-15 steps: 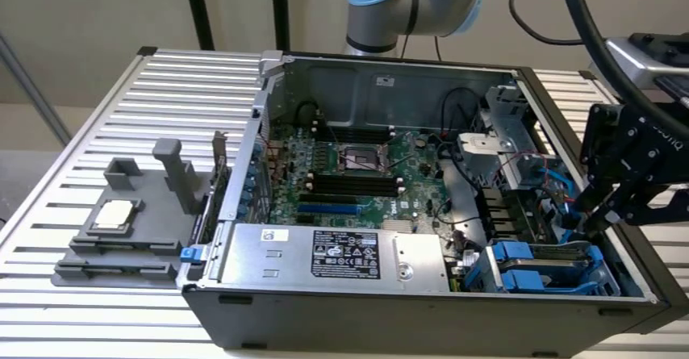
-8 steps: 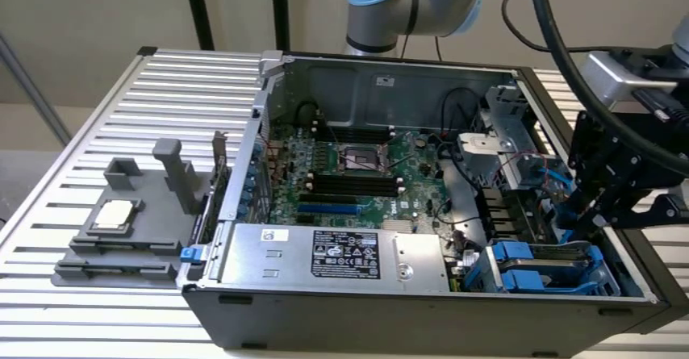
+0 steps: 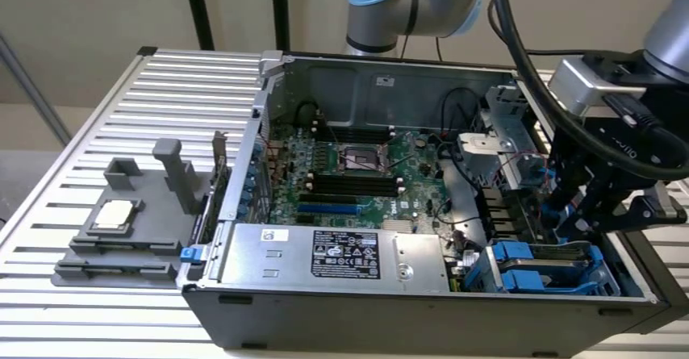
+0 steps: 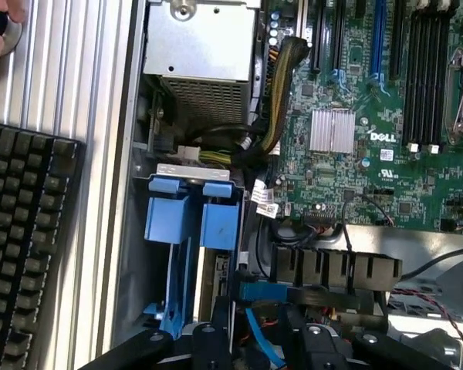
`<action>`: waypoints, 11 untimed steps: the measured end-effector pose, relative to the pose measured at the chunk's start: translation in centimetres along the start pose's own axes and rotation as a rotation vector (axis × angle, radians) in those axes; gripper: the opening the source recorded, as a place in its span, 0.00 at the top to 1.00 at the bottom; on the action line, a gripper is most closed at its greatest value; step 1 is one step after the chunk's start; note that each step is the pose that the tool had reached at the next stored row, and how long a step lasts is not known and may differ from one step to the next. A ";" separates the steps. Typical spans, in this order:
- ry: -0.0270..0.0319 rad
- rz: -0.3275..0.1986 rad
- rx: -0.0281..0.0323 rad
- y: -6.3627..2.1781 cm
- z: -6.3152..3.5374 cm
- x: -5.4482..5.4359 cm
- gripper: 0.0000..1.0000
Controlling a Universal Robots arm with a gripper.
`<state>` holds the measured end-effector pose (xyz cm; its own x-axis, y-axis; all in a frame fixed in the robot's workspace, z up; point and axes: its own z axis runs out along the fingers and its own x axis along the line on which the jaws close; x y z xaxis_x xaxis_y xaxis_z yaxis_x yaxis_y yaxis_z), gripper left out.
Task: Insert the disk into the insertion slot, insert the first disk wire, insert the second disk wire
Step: 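Insert the first disk wire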
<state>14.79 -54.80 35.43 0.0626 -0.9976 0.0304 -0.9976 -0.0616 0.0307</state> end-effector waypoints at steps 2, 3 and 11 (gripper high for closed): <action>-0.0028 0.000 0.0001 0.02 0.00 0.4 0.61; -0.0046 0.000 -0.0004 0.03 0.00 0.7 0.61; -0.0247 -0.001 -0.0123 0.06 0.05 2.8 0.61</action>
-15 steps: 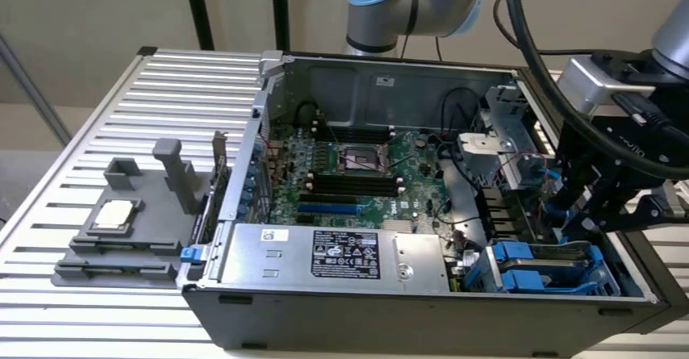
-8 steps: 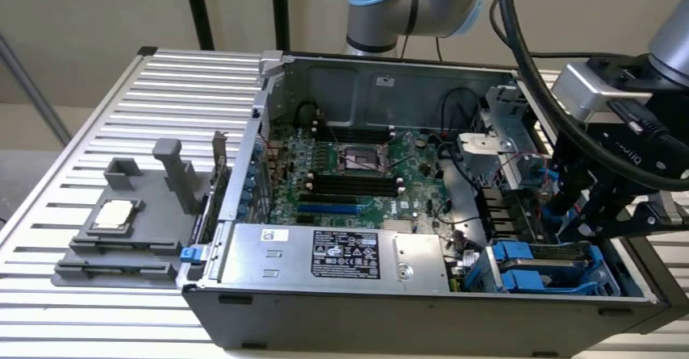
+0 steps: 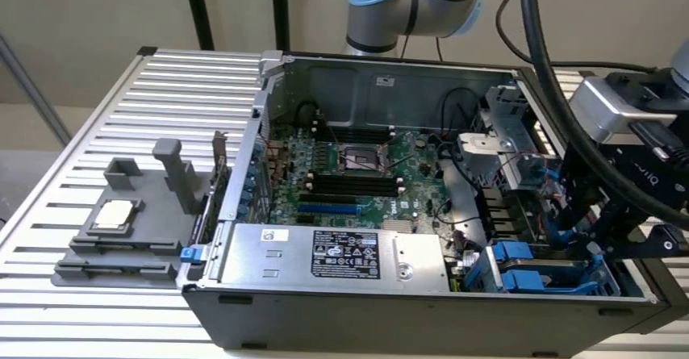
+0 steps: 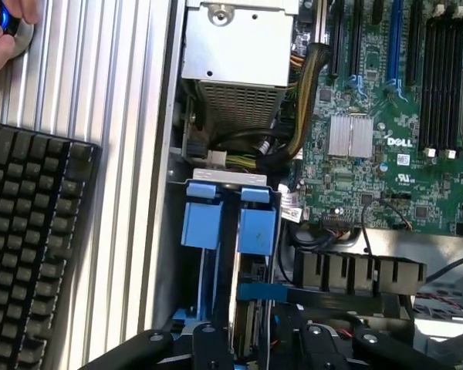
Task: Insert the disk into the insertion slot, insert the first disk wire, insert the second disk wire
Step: 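Insert the first disk wire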
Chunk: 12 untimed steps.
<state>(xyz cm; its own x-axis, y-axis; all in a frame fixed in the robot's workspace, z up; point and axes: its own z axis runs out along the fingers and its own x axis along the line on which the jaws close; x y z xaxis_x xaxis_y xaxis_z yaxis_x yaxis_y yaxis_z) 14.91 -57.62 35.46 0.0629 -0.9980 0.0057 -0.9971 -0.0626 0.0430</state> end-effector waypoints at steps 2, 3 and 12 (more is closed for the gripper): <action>-0.0087 0.000 -0.0031 -0.10 -0.01 0.4 0.61; -0.0138 -0.001 -0.0040 -0.20 -0.03 0.5 0.61; -0.0574 -0.003 -0.0104 -1.63 -0.22 1.5 0.71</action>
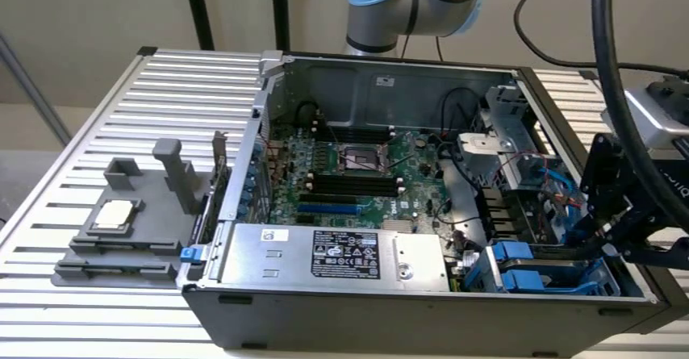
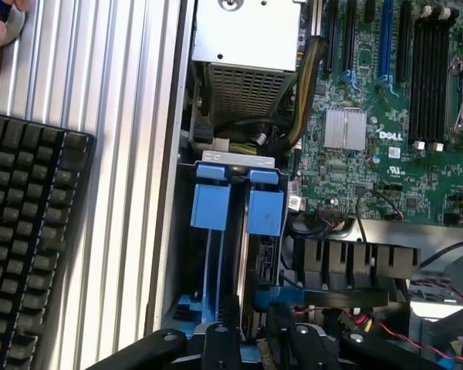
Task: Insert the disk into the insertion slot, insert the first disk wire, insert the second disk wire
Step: 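Insert the first disk wire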
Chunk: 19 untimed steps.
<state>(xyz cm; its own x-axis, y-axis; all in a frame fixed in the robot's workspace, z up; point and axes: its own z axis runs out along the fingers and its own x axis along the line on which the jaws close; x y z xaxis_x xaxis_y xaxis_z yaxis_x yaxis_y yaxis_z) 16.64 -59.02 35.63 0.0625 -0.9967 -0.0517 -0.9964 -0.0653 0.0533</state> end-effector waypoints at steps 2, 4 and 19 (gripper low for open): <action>-0.0080 0.000 -0.0017 -0.36 -0.03 0.2 0.71; -0.0198 -0.001 -0.0027 -0.61 -0.05 0.3 0.71; -0.0937 -0.018 -0.0080 -1.02 0.50 1.3 0.71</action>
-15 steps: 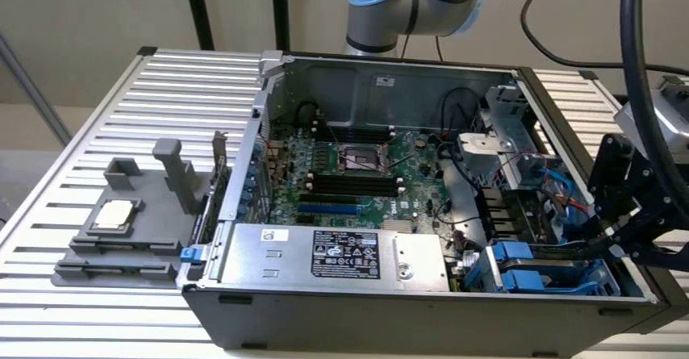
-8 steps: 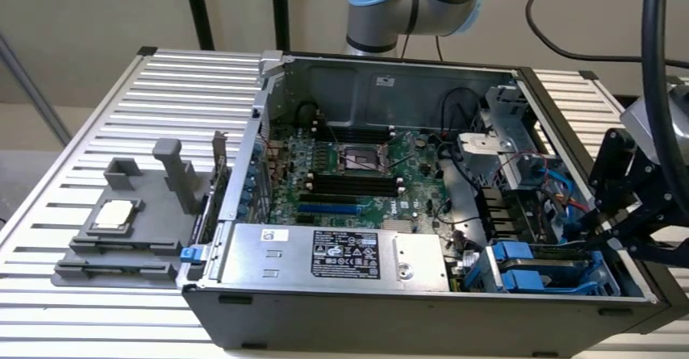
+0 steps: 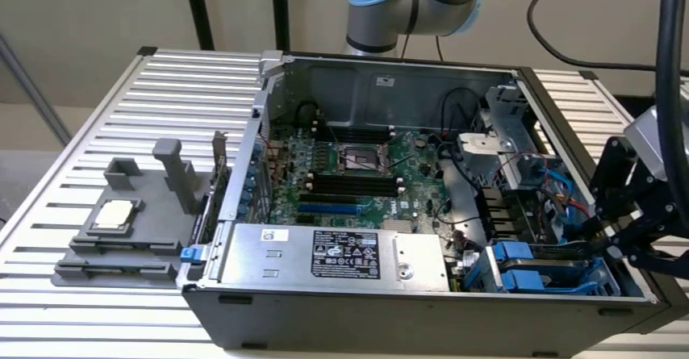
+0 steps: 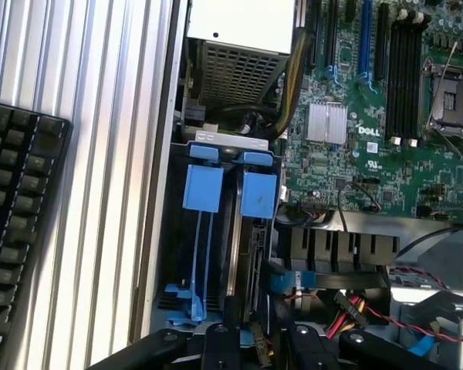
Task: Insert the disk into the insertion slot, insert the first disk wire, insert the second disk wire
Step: 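Insert the first disk wire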
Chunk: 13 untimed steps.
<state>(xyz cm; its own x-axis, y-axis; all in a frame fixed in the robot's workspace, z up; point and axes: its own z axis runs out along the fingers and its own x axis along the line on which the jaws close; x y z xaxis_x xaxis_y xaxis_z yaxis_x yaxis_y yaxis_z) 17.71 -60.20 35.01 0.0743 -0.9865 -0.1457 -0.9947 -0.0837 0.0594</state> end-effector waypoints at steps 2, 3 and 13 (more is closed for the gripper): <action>-0.0045 -0.009 -0.0009 -0.07 0.11 0.0 0.71; -0.0076 -0.014 -0.0013 -0.10 0.16 0.0 0.71; -0.0364 -0.048 -0.0036 -0.50 0.74 0.2 0.71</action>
<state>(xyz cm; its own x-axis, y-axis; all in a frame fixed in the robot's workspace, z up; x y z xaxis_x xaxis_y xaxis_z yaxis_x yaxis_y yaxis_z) 18.17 -60.25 34.23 0.1189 -0.9756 -0.1843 -0.9898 -0.1311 0.0551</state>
